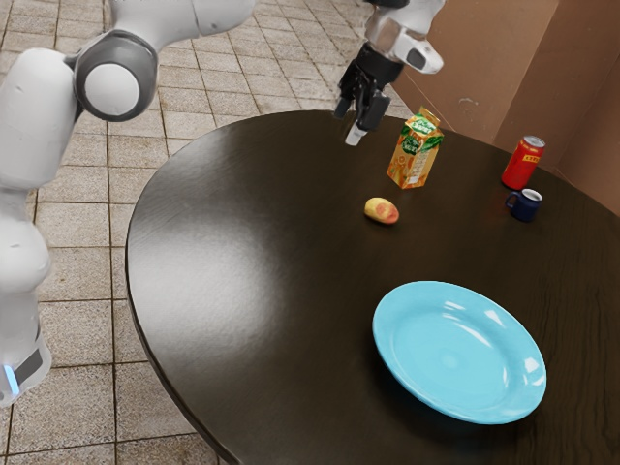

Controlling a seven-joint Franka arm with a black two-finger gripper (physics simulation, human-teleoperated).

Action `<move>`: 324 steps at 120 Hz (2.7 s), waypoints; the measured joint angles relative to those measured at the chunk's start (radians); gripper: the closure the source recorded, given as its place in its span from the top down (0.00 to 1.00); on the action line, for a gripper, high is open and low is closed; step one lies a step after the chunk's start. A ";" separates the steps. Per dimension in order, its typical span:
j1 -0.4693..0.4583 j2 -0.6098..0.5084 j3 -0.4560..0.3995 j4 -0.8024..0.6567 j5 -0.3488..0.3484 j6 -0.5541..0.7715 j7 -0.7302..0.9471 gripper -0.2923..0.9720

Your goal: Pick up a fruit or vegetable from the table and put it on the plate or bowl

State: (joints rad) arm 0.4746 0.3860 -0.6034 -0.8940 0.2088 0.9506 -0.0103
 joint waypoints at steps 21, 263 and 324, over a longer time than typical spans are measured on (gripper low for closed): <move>-0.075 0.024 0.001 -0.058 0.020 0.230 0.014 0.77; -0.013 0.590 -0.100 0.269 0.283 0.563 1.589 0.77; 0.001 0.609 -0.110 0.280 0.297 0.581 1.678 0.77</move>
State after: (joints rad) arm 0.4752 0.9948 -0.7129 -0.6139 0.5057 1.5319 1.6677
